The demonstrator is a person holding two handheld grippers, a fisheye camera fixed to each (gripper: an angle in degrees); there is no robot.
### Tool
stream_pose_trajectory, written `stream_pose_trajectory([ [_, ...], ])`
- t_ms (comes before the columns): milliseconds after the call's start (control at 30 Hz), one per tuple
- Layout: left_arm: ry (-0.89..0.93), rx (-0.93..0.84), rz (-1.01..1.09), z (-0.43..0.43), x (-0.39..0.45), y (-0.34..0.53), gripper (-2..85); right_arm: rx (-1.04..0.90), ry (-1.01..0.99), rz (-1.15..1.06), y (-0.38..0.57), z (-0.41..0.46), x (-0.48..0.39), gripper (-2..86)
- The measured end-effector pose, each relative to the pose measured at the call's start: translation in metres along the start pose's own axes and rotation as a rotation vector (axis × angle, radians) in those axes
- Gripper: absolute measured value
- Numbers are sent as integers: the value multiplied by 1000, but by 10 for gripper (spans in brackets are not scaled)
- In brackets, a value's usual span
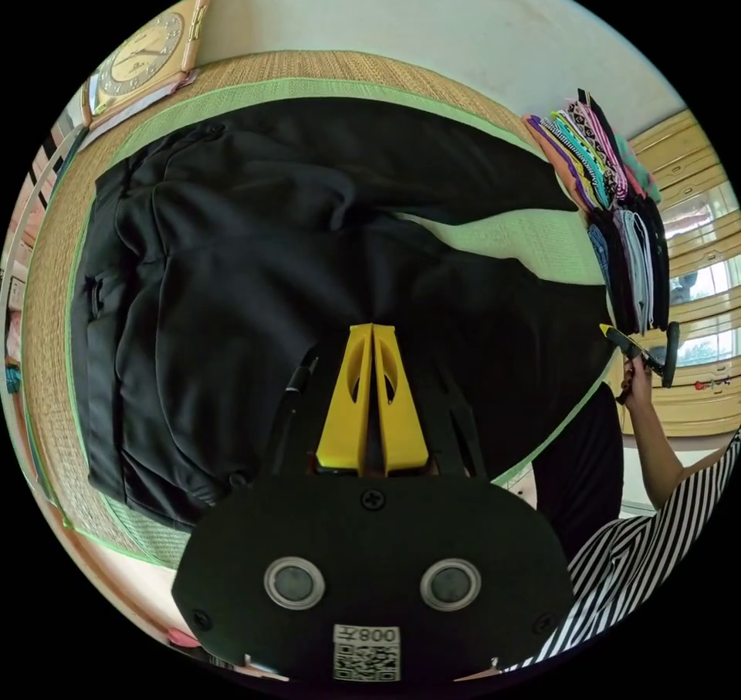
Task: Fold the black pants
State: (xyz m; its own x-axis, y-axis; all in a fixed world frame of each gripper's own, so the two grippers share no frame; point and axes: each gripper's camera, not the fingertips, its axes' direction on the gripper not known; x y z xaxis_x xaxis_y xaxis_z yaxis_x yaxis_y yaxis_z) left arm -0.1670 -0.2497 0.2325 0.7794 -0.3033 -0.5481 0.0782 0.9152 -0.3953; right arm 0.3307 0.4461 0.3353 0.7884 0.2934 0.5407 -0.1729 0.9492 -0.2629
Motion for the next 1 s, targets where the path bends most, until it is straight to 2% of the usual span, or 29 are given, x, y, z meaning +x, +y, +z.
stream_pose_trajectory([
  [100,2,-3,-32,1,0,9,-1,26,-67,49,0,-2,11,0],
  [200,11,-24,-37,-4,2,8,-1,16,32,46,-11,-9,3,0],
  [333,35,100,55,-24,19,-7,0,106,50,-26,-30,-31,-8,0],
  [467,-27,107,126,-13,32,-52,0,195,-6,-109,-102,-33,-23,0],
  [600,-75,10,60,16,19,-78,0,149,-28,-138,-191,-10,-41,0],
  [700,-54,45,47,15,15,-69,0,70,-16,-165,-230,13,-58,-1],
  [767,-31,40,51,13,13,-61,0,-33,28,-183,-240,33,-65,-2],
  [1000,88,8,100,5,7,-34,0,-23,72,-195,-213,14,-61,-4],
])
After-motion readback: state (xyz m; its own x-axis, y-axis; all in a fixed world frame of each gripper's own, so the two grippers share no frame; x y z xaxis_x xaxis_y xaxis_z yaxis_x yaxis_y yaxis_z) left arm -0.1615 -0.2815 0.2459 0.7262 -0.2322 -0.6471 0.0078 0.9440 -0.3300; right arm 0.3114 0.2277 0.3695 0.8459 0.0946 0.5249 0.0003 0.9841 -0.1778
